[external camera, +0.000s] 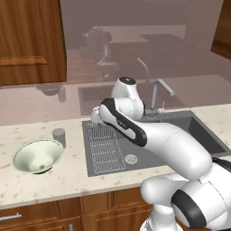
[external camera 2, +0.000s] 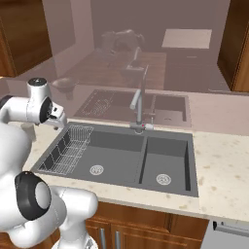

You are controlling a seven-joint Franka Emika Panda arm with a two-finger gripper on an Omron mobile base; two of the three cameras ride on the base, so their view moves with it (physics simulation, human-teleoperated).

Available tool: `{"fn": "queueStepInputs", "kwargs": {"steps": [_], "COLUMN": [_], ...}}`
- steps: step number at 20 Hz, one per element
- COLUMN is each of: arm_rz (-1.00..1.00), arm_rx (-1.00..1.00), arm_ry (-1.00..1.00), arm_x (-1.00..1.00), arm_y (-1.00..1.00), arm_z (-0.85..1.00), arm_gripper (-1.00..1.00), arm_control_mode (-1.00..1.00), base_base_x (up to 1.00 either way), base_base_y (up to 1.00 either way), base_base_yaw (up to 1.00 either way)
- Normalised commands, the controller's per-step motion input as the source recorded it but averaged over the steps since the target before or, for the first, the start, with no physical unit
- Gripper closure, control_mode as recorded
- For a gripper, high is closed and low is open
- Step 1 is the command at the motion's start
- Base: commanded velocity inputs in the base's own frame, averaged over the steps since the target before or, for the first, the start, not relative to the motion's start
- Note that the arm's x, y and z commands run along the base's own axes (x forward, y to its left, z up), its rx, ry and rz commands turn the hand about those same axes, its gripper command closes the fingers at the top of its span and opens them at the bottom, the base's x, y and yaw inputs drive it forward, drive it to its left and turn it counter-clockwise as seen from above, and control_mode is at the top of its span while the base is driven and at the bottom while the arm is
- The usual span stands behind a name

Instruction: Place the glass cup in the left basin and the bowl in the right basin of the sink.

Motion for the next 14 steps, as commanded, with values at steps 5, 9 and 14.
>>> {"fn": "queueStepInputs", "kwargs": {"steps": [5,9,14], "arm_rz": [0.00,0.00,0.00], "arm_rx": [0.00,0.00,0.00], "arm_ry": [0.00,0.00,0.00], "arm_x": [0.08,0.06,0.03], "arm_y": [0.31,0.33,0.32], "arm_z": [-0.01,-0.04,-0.08], "arm_gripper": [-1.00,-1.00,-1.00], "arm_control_mode": [-1.00,-1.00,-1.00], "base_base_x": [0.00,0.00,0.00], "base_base_y": [0.00,0.00,0.00], "base_base_yaw": [0.00,0.00,0.00]}}
